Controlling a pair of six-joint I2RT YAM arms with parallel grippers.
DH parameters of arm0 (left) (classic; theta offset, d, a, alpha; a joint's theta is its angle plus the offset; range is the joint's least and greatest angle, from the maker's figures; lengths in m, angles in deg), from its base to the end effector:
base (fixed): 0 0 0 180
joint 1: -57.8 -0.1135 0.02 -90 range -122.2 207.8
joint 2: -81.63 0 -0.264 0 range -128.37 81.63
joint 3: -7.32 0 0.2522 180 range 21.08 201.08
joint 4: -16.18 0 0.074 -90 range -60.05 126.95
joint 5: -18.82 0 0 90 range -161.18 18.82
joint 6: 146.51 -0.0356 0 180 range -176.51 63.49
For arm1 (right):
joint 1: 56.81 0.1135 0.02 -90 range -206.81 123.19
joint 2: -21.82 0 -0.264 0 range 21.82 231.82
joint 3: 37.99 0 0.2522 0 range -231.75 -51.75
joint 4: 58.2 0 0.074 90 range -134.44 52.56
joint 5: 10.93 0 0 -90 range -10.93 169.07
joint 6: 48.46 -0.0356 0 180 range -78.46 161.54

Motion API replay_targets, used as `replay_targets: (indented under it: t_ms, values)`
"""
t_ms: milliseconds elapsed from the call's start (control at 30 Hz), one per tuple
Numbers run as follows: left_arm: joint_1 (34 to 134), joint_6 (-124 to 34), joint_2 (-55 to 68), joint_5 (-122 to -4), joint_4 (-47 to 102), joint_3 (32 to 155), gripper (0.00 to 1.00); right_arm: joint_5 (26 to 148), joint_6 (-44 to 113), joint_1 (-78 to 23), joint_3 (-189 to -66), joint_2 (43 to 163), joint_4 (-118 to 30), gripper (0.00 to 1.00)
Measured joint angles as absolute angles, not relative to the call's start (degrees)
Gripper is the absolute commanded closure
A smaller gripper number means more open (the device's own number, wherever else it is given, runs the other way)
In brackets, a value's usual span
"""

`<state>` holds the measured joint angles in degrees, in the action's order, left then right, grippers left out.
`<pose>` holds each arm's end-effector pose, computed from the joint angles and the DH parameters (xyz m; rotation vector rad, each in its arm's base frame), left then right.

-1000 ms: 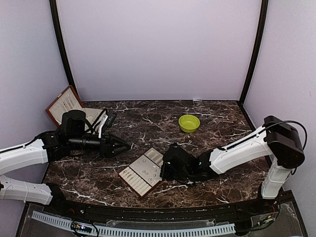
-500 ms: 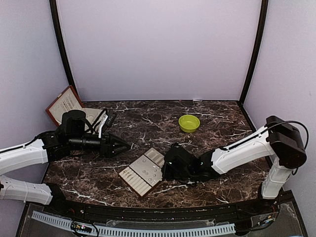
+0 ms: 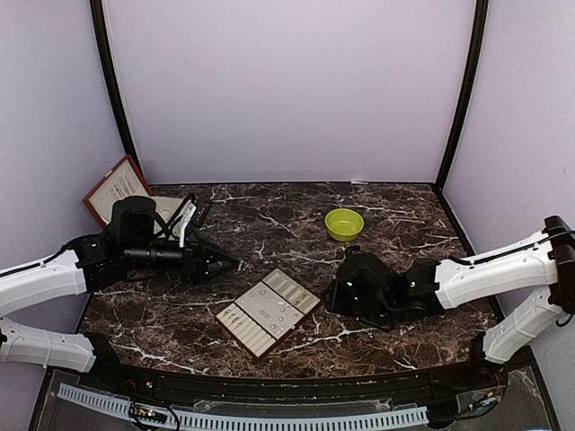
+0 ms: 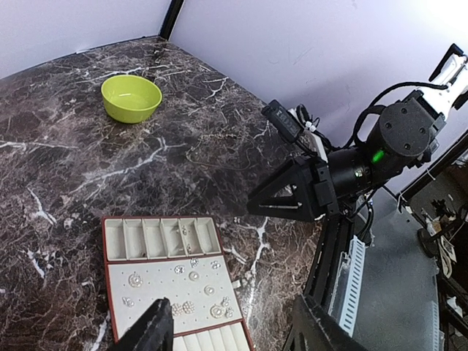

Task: Organize the mixed jewelry
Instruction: Pick up the earring from the center of the board.

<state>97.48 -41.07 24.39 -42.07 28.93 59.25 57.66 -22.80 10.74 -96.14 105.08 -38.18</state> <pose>0.1646 -0.1590 0.2796 0.7776 1.8506 -1.1164 0.1239 0.2658 0.1927 0.1200 2.4037 0.7197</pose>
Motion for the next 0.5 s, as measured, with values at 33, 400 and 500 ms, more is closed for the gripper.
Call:
replay_targets:
  t_ms: [33,400,500]
  values:
    - [97.48,-41.33,24.04,-42.1,29.1,59.84,0.42,57.53,-22.86,10.34,-95.17,104.36,-37.52,0.63]
    - [97.48,-45.2,17.92,-43.47,31.03,70.18,0.43,58.14,-25.03,8.4,-87.85,103.21,-34.29,0.78]
    - [97.48,-46.68,17.88,-45.31,31.42,70.2,0.43,58.56,-24.79,8.4,-87.96,105.63,-34.57,0.78]
